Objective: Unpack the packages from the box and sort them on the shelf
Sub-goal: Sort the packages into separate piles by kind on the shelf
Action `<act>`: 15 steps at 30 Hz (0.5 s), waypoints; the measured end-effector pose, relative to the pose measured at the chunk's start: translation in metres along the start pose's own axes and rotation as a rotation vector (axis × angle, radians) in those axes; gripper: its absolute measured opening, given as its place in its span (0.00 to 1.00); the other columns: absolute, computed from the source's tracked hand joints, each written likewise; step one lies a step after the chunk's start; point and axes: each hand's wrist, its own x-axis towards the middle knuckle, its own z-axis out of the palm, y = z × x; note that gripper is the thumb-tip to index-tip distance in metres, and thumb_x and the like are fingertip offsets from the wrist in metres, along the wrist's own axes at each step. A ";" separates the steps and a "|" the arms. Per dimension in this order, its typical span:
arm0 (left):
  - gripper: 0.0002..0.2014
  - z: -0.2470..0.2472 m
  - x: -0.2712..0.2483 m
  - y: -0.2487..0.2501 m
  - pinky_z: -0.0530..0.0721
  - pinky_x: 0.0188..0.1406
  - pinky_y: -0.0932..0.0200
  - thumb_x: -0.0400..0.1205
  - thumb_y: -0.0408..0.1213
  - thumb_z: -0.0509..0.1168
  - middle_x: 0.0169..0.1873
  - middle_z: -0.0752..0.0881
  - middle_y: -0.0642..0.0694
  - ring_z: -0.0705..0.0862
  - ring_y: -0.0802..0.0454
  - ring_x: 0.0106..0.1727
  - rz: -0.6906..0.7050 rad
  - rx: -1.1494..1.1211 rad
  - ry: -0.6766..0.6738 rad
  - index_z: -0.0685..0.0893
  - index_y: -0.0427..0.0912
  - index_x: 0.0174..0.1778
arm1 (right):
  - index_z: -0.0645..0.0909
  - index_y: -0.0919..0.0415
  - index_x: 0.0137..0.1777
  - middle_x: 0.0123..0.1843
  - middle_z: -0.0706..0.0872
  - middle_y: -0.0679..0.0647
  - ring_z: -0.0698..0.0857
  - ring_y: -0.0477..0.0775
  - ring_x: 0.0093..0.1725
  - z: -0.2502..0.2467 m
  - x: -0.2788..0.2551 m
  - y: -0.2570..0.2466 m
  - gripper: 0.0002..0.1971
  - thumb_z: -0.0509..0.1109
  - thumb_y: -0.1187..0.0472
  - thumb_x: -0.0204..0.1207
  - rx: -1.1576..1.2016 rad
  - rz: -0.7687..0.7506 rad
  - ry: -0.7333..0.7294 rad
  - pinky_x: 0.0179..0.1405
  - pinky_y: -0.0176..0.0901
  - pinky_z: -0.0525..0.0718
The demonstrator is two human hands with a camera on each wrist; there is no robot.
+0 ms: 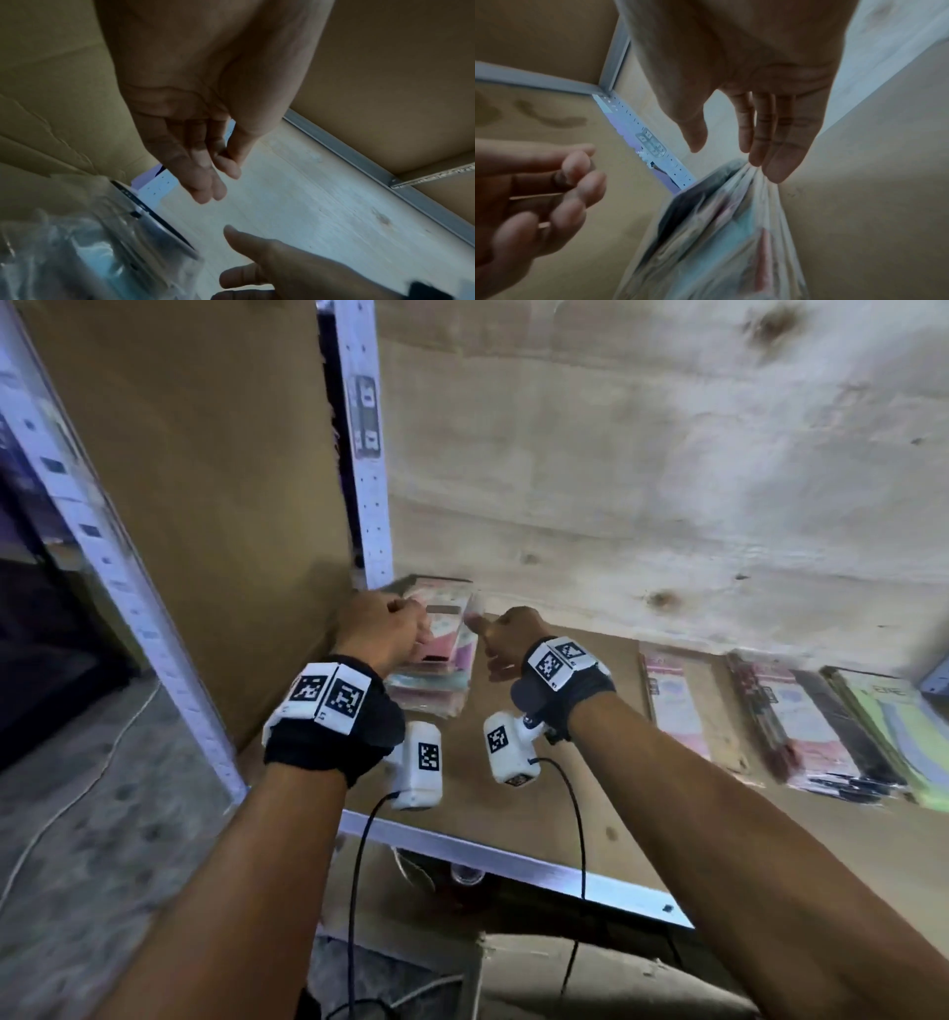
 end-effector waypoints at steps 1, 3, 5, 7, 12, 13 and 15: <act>0.14 -0.005 0.002 -0.002 0.84 0.23 0.64 0.87 0.38 0.62 0.31 0.86 0.42 0.83 0.52 0.27 -0.017 -0.007 0.005 0.82 0.38 0.36 | 0.78 0.69 0.49 0.45 0.85 0.68 0.89 0.69 0.44 0.007 0.003 -0.005 0.30 0.72 0.37 0.73 -0.054 0.003 0.003 0.52 0.63 0.89; 0.14 -0.010 0.002 -0.003 0.81 0.18 0.67 0.87 0.37 0.62 0.30 0.85 0.43 0.81 0.53 0.24 -0.039 -0.015 0.008 0.81 0.38 0.35 | 0.75 0.65 0.51 0.47 0.86 0.66 0.89 0.68 0.53 0.015 0.005 -0.012 0.34 0.73 0.31 0.67 -0.139 0.015 0.007 0.53 0.60 0.88; 0.14 -0.013 0.002 -0.003 0.81 0.19 0.66 0.87 0.37 0.61 0.30 0.85 0.43 0.80 0.53 0.22 -0.041 -0.002 0.009 0.80 0.38 0.35 | 0.78 0.67 0.45 0.38 0.90 0.60 0.90 0.61 0.43 0.021 0.007 -0.013 0.35 0.75 0.30 0.64 -0.217 0.011 0.010 0.40 0.47 0.86; 0.15 -0.015 0.001 -0.004 0.81 0.21 0.65 0.88 0.37 0.61 0.29 0.84 0.43 0.79 0.54 0.22 -0.039 0.000 0.016 0.79 0.39 0.35 | 0.81 0.64 0.38 0.30 0.89 0.55 0.88 0.58 0.35 0.024 0.007 -0.011 0.29 0.79 0.35 0.63 -0.249 -0.005 -0.003 0.34 0.45 0.85; 0.16 -0.014 -0.002 -0.006 0.82 0.27 0.63 0.88 0.40 0.60 0.29 0.83 0.43 0.78 0.52 0.24 -0.069 0.032 0.004 0.80 0.38 0.36 | 0.85 0.64 0.41 0.31 0.86 0.54 0.84 0.53 0.29 0.011 -0.003 0.003 0.19 0.81 0.47 0.69 -0.194 0.046 -0.069 0.29 0.38 0.80; 0.15 -0.014 -0.003 -0.006 0.82 0.28 0.61 0.88 0.39 0.60 0.30 0.83 0.42 0.78 0.51 0.24 -0.069 0.045 -0.003 0.80 0.37 0.36 | 0.83 0.64 0.36 0.27 0.84 0.53 0.82 0.50 0.24 0.006 -0.009 0.005 0.19 0.80 0.46 0.70 -0.209 0.053 -0.069 0.24 0.35 0.77; 0.14 -0.013 -0.006 -0.005 0.82 0.24 0.61 0.88 0.34 0.59 0.31 0.84 0.41 0.80 0.51 0.23 -0.055 0.083 -0.024 0.80 0.37 0.36 | 0.79 0.65 0.33 0.29 0.83 0.56 0.81 0.53 0.27 -0.008 -0.020 0.010 0.22 0.76 0.47 0.75 -0.249 0.021 -0.084 0.29 0.35 0.78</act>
